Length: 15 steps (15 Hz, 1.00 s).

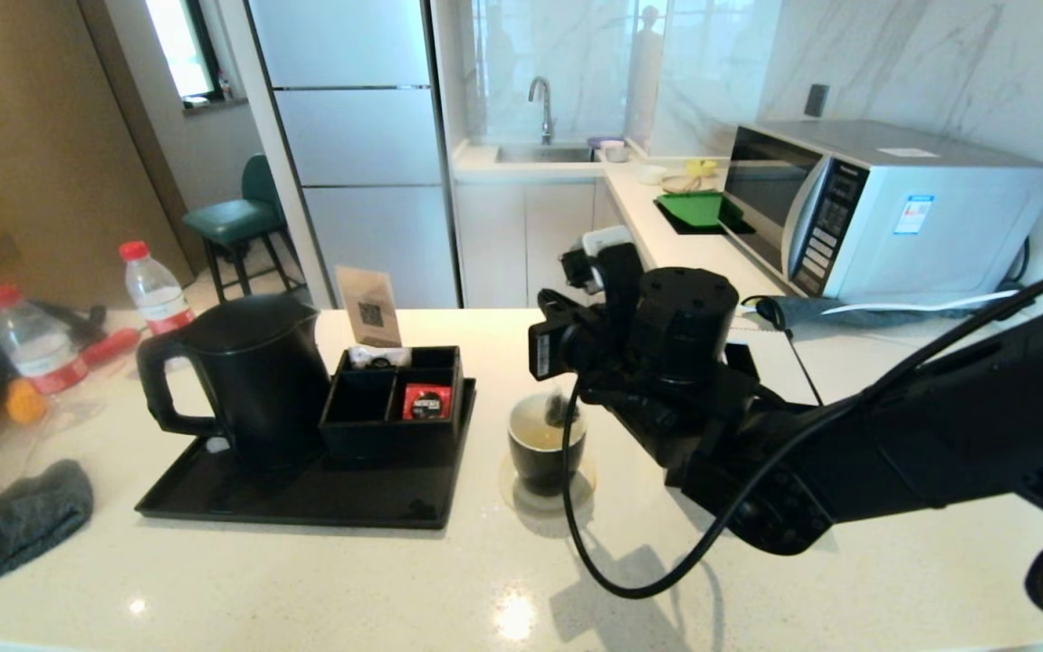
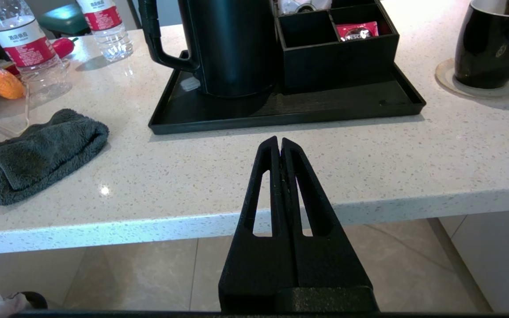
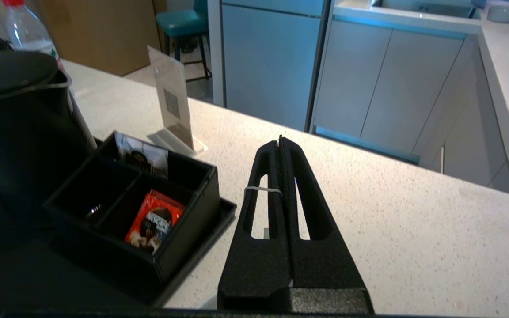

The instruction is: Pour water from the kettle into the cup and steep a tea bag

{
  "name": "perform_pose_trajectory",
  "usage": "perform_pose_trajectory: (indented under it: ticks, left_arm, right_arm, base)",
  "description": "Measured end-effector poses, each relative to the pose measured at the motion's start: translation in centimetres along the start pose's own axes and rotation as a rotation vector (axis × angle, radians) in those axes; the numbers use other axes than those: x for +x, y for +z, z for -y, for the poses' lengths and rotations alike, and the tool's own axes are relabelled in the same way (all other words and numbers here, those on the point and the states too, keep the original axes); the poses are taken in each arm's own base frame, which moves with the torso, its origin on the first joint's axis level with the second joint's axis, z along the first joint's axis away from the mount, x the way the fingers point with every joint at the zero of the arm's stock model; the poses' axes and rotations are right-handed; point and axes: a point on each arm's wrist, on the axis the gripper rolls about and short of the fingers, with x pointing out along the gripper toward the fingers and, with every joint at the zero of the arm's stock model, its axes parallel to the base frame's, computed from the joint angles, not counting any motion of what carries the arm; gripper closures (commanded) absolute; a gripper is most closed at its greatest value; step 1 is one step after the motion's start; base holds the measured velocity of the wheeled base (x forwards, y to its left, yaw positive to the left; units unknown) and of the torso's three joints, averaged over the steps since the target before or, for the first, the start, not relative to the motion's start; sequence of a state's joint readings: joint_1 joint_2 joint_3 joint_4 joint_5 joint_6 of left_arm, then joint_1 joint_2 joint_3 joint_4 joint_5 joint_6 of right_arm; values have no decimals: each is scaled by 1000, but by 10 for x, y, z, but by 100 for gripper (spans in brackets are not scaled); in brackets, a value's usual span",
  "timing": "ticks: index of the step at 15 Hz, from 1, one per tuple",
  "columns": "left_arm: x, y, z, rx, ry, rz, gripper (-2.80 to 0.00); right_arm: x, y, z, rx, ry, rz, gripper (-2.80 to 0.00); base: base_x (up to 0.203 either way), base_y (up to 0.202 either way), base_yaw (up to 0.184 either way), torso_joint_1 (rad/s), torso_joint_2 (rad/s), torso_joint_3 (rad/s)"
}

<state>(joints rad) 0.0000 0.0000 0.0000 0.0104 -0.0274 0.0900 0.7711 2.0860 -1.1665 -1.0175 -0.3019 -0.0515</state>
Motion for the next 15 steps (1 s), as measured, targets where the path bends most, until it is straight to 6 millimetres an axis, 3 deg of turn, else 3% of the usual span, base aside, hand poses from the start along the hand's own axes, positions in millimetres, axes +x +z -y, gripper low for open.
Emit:
perform_pose_trajectory:
  ticks: [8, 12, 15]
  left_arm:
    - [0, 0, 0, 0, 0, 0, 0]
    - [0, 0, 0, 0, 0, 0, 0]
    - [0, 0, 0, 0, 0, 0, 0]
  right_arm:
    - [-13, -46, -1, -31, 13, -100, 0]
    - [-12, -52, -3, -33, 17, -113, 0]
    - [-8, -44, -3, -25, 13, -89, 0]
  base:
    - [0, 0, 0, 0, 0, 0]
    - [0, 0, 0, 0, 0, 0]
    - [0, 0, 0, 0, 0, 0]
